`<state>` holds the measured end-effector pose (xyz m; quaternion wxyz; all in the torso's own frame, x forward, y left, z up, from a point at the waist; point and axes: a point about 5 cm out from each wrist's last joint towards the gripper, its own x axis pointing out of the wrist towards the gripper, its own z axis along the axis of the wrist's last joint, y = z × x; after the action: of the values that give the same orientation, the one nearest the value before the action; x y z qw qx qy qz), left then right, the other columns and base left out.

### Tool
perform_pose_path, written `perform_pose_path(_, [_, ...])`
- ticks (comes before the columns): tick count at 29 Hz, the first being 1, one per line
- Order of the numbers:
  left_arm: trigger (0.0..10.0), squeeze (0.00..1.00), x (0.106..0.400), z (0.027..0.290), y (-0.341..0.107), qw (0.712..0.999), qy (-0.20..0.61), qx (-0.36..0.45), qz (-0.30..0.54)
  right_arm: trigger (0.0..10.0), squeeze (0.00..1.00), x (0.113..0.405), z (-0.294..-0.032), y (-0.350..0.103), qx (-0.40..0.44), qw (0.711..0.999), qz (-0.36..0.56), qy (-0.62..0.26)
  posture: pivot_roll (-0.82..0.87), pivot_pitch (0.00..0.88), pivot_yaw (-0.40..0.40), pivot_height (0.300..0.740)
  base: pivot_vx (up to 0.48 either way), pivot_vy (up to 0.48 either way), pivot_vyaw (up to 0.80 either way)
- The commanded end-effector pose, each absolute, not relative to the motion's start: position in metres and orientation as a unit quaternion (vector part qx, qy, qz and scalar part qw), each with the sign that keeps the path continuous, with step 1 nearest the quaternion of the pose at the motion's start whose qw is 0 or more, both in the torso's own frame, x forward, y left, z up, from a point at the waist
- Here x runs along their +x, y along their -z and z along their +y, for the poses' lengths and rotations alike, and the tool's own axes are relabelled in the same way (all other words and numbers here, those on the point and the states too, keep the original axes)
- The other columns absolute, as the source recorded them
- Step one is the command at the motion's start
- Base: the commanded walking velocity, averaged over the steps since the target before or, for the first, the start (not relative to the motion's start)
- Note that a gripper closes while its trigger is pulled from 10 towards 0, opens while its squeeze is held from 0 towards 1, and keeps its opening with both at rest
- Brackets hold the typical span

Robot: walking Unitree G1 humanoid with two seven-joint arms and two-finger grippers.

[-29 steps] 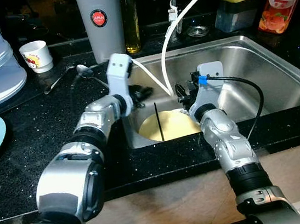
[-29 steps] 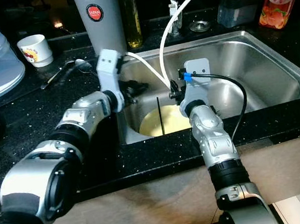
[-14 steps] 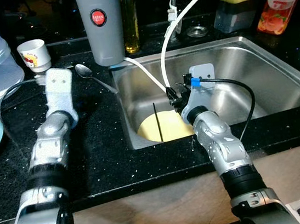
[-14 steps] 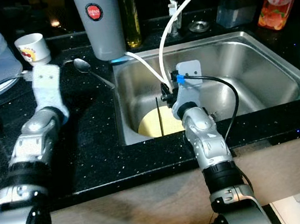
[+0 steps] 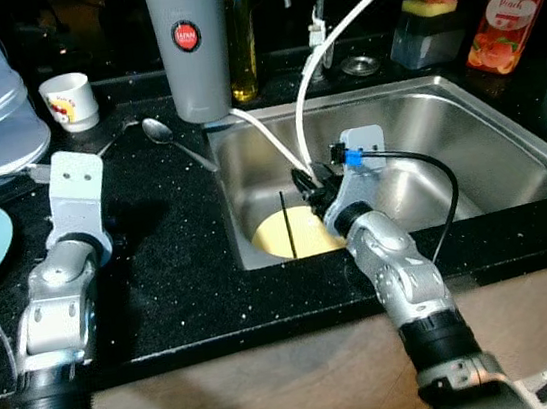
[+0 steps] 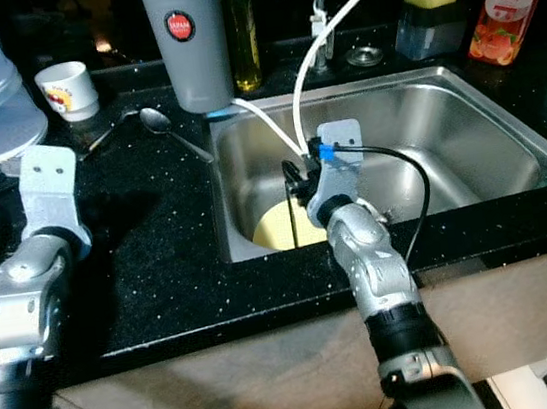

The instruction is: Kitchen organization

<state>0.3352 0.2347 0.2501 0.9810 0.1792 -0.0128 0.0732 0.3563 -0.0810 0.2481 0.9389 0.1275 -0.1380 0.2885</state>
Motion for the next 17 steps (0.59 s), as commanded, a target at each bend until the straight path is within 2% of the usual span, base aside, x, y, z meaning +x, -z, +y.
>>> perform_pose_path(1, [10.0,0.0,0.328,0.239,-0.249,0.977,-0.087,0.196,0.003,10.0,0.0,0.349,-0.071,-0.25,0.124,0.926,-0.128,-0.333,0.02,0.082,0.001,0.74,0.0,0.0,0.0])
perform_pose_path(5, [10.0,0.0,0.32,0.246,-0.254,0.972,-0.1,0.211,0.006,10.0,0.0,0.343,-0.061,-0.248,0.098,0.917,-0.109,-0.371,0.03,0.083,-0.004,0.74,0.0,0.0,0.0])
perform_pose_path(11, [10.0,0.0,0.315,0.255,-0.255,0.968,-0.134,0.211,0.02,10.0,0.0,0.341,-0.06,-0.248,0.088,0.913,-0.106,-0.384,0.03,0.078,-0.007,0.74,0.0,0.0,0.0])
perform_pose_path(15, [10.0,0.0,0.305,0.27,-0.25,0.966,-0.203,0.15,0.054,10.0,0.0,0.34,-0.061,-0.247,0.07,0.916,-0.097,-0.384,0.04,0.078,-0.015,0.74,0.0,0.0,0.0])
perform_pose_path(17, [10.0,0.0,0.304,0.271,-0.249,0.966,-0.21,0.139,0.061,10.0,0.0,0.34,-0.061,-0.246,0.069,0.916,-0.094,-0.383,0.04,0.078,-0.015,0.74,0.0,0.0,0.0])
